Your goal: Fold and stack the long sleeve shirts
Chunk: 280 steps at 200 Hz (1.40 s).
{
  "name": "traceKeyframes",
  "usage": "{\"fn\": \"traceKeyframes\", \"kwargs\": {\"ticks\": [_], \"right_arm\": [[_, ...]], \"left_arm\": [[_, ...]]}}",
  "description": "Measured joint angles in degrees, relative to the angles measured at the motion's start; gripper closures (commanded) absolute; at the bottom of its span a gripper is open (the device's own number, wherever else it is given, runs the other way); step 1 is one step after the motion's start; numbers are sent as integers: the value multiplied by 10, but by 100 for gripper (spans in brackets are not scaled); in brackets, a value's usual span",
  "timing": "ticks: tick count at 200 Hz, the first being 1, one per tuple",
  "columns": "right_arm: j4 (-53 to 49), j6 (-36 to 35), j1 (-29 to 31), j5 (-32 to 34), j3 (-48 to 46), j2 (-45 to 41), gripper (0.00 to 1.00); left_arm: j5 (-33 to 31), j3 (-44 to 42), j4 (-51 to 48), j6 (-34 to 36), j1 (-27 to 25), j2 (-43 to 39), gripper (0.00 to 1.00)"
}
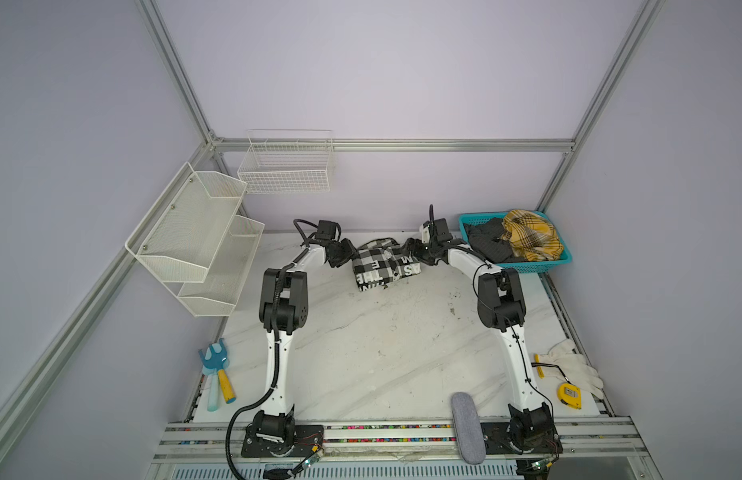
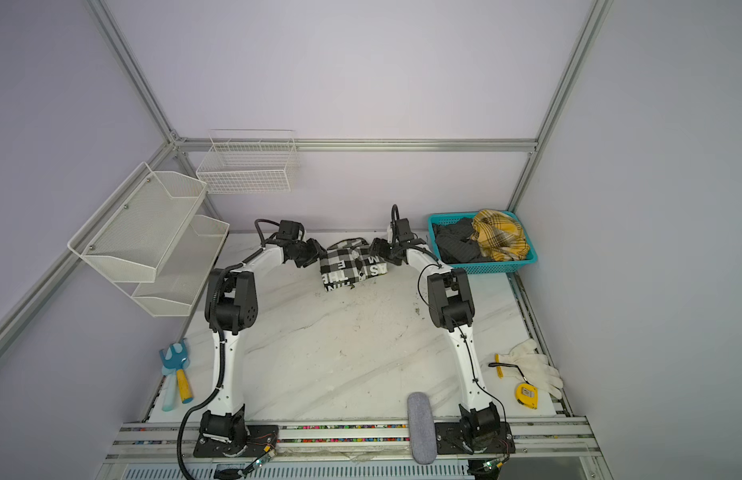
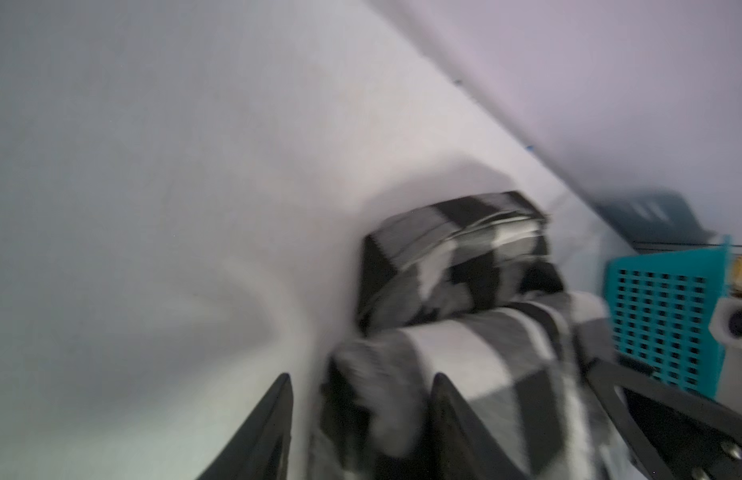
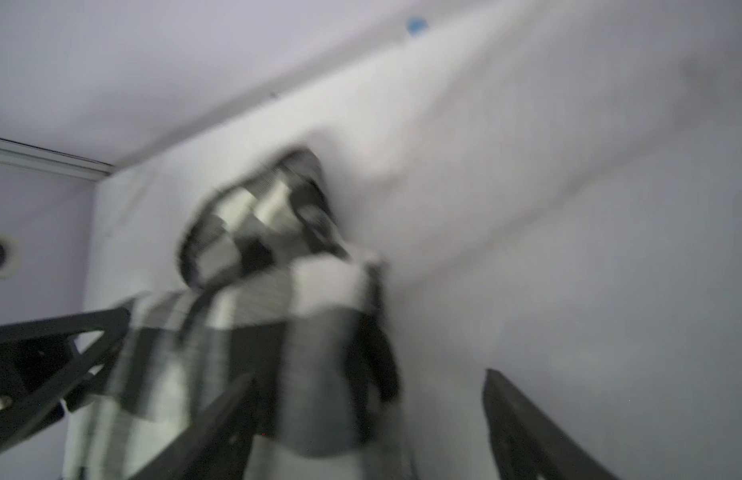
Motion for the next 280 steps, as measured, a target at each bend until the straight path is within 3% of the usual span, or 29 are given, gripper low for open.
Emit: {"fn": "traceKeyframes", "kwargs": {"ticks": [24, 52, 84, 121, 170, 215, 246, 265, 280], "right_arm": [[-15, -2, 1, 33, -82, -86, 3], [-7, -11, 1, 48, -136, -181, 7], [1, -25, 4, 41, -146, -196, 9], [-3, -35, 7, 28, -172, -163, 14], [-7, -57, 20, 5, -173, -125, 25], [-19, -77, 52, 14, -146, -111, 47], [-20, -71, 69, 34, -164, -118, 67], [-20, -56, 76, 45, -207, -142, 77], [-13, -45, 90, 53, -270, -185, 80]], "left_arm": [[-34, -1, -3, -3, 0, -45, 29], [-42, -23, -1, -8, -5, -156, 31], [-42, -86, 12, -5, -49, -264, 33], [-42, -195, 5, -9, -98, -269, 27], [-41, -245, -13, -33, -49, -232, 26], [-1, -245, 24, -49, -47, -194, 54], [36, -251, 42, -61, -50, -156, 91], [47, -278, 57, -63, -50, -169, 100], [53, -320, 60, -62, -50, -203, 100]]}}
